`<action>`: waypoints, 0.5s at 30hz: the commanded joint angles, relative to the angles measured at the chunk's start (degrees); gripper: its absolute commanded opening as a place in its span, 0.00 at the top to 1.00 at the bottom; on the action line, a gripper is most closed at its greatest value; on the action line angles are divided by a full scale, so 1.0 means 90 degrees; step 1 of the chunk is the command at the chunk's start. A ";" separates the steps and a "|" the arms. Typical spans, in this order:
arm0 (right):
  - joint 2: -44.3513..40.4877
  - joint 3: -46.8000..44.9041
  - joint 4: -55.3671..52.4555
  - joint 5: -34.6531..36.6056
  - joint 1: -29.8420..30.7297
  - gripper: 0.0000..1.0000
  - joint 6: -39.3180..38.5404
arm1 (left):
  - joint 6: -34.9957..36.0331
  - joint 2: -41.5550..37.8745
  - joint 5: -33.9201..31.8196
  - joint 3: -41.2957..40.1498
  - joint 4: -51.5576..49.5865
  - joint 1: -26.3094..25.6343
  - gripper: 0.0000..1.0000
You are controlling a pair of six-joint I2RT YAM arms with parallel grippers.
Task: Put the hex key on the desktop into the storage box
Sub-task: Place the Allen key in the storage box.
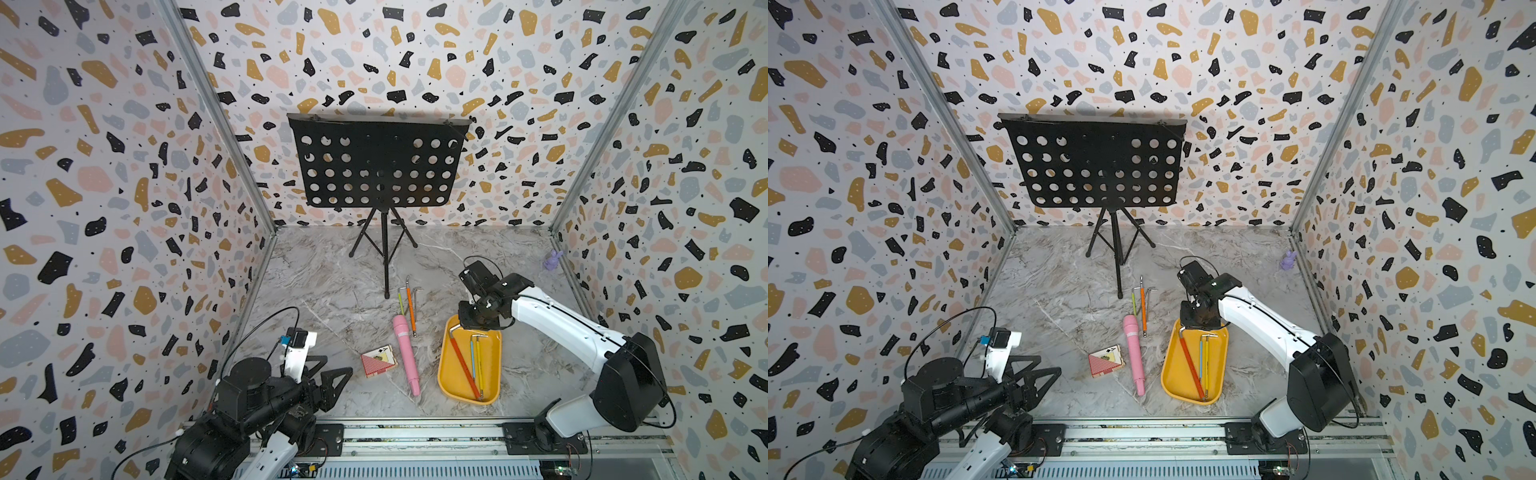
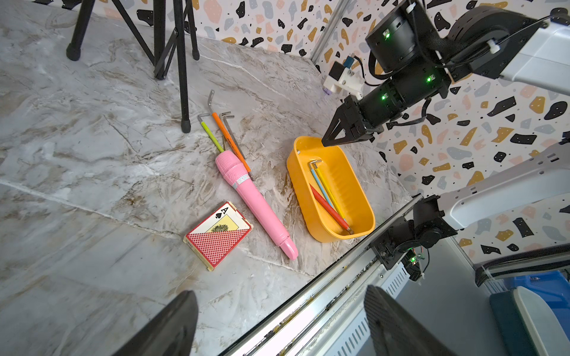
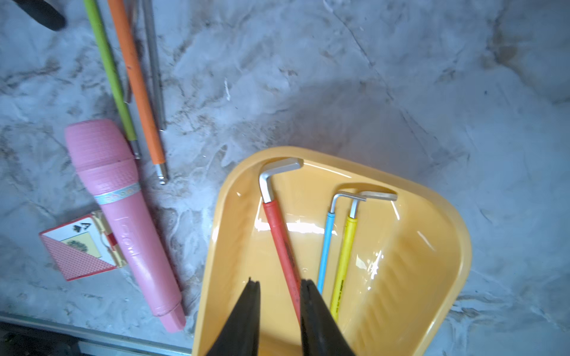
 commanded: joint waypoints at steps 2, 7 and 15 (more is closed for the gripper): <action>0.0433 0.0677 -0.0296 -0.0131 0.0073 0.72 -0.0011 | 0.0053 0.0058 0.0068 0.0105 0.0128 0.0027 0.12; 0.1163 0.1408 -0.0272 -0.0284 0.0113 0.72 -0.0031 | 0.0042 0.0066 0.0054 0.0099 0.0130 0.0040 0.12; 0.2593 0.2824 -0.0479 -0.0492 0.0220 0.72 0.0015 | 0.0041 0.0086 0.0058 0.0099 0.0135 0.0042 0.12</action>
